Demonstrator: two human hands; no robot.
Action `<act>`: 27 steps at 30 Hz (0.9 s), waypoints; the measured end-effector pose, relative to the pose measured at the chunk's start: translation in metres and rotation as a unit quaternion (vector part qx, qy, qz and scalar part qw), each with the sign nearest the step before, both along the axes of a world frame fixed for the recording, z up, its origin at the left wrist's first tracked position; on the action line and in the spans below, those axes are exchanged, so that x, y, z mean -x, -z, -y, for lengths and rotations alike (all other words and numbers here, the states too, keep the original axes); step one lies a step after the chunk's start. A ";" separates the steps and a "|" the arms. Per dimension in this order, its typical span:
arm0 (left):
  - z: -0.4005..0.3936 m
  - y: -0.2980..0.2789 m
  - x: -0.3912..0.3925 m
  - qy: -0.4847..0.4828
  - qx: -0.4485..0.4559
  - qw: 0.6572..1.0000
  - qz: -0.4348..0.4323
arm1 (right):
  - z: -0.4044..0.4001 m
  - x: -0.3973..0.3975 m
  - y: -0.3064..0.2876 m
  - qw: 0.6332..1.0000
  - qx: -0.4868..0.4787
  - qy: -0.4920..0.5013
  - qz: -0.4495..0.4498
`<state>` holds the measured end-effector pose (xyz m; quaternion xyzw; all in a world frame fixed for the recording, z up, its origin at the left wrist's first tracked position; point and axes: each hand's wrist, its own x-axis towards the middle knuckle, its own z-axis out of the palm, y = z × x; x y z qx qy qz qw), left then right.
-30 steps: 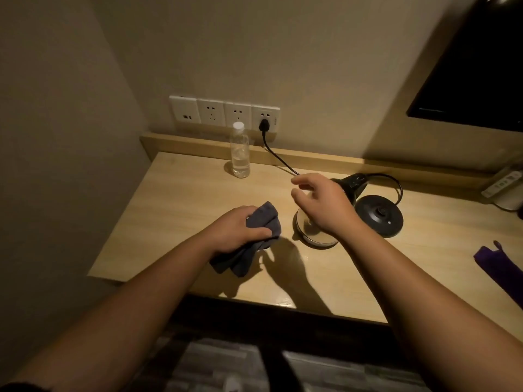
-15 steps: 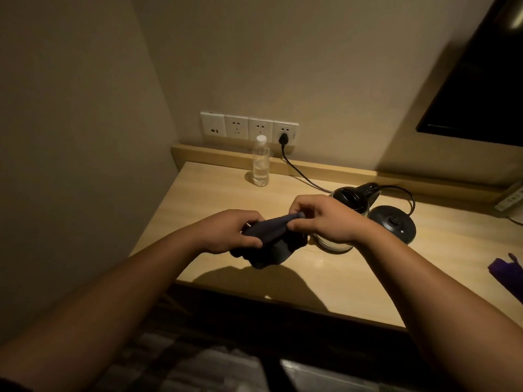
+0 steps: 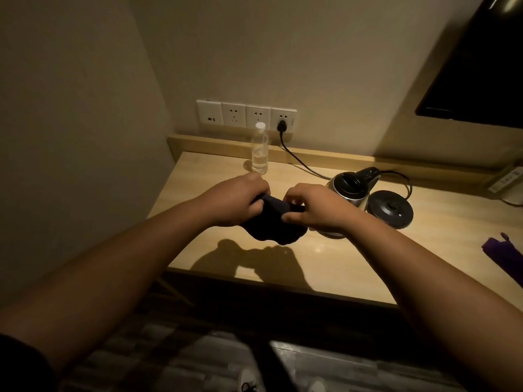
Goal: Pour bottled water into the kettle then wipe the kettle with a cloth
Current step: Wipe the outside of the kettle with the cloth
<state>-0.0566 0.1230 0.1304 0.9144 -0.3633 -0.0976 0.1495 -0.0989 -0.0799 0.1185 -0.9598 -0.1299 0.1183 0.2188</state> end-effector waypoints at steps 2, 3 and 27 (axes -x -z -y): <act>-0.001 -0.001 -0.001 0.009 -0.017 1.000 0.006 | -0.003 0.001 0.006 0.999 0.009 0.006 0.035; -0.003 0.000 -0.002 0.012 -0.023 1.000 0.008 | -0.003 0.002 0.009 0.999 -0.007 0.014 0.032; -0.019 0.230 0.002 0.079 -0.115 0.990 0.011 | 0.017 0.039 0.199 0.996 0.087 0.018 -0.027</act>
